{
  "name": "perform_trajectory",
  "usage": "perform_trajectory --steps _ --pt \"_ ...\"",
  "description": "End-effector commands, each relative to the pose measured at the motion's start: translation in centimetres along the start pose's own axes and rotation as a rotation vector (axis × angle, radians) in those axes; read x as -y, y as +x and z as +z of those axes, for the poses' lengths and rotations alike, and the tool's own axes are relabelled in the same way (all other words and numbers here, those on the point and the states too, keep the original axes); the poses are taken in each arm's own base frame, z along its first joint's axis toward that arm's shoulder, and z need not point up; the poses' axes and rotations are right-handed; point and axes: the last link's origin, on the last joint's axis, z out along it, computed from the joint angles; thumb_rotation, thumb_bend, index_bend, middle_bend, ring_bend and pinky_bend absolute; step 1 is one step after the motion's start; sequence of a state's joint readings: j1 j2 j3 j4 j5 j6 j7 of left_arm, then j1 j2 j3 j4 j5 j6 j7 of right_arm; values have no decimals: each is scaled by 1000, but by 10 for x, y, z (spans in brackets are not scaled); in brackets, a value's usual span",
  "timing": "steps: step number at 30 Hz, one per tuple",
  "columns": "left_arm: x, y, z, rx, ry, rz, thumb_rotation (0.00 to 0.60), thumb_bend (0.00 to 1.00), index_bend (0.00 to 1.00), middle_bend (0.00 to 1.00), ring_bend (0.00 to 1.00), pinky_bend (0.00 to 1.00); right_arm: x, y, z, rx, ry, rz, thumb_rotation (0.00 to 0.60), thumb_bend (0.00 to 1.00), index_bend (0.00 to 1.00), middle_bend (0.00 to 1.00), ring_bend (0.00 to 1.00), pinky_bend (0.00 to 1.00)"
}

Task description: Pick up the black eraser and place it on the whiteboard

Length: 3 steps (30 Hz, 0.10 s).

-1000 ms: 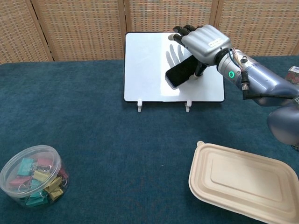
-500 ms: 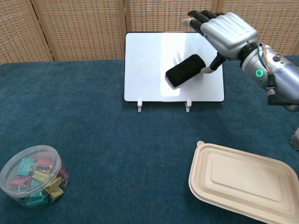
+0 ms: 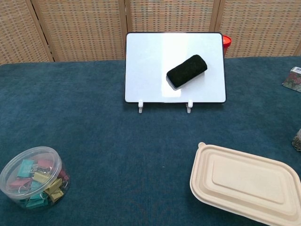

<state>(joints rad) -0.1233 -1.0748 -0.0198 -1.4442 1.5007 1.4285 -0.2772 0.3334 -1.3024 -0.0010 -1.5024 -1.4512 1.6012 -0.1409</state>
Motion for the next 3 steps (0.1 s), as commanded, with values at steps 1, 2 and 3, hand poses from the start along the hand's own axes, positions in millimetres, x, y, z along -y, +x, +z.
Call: perform_trajectory --steps 1,2,3 --pt "-1 0 -4 -51 -4 33 600 0 0 0 0 0 -28 6 -43 37 -97 27 600 0 0 0 0 0" --pt "-2 0 -6 -61 -10 30 600 0 0 0 0 0 -32 7 -52 31 -126 35 600 0 0 0 0 0" --pt "-3 1 -7 -64 -15 30 600 0 0 0 0 0 -34 7 -58 27 -139 43 600 0 0 0 0 0"
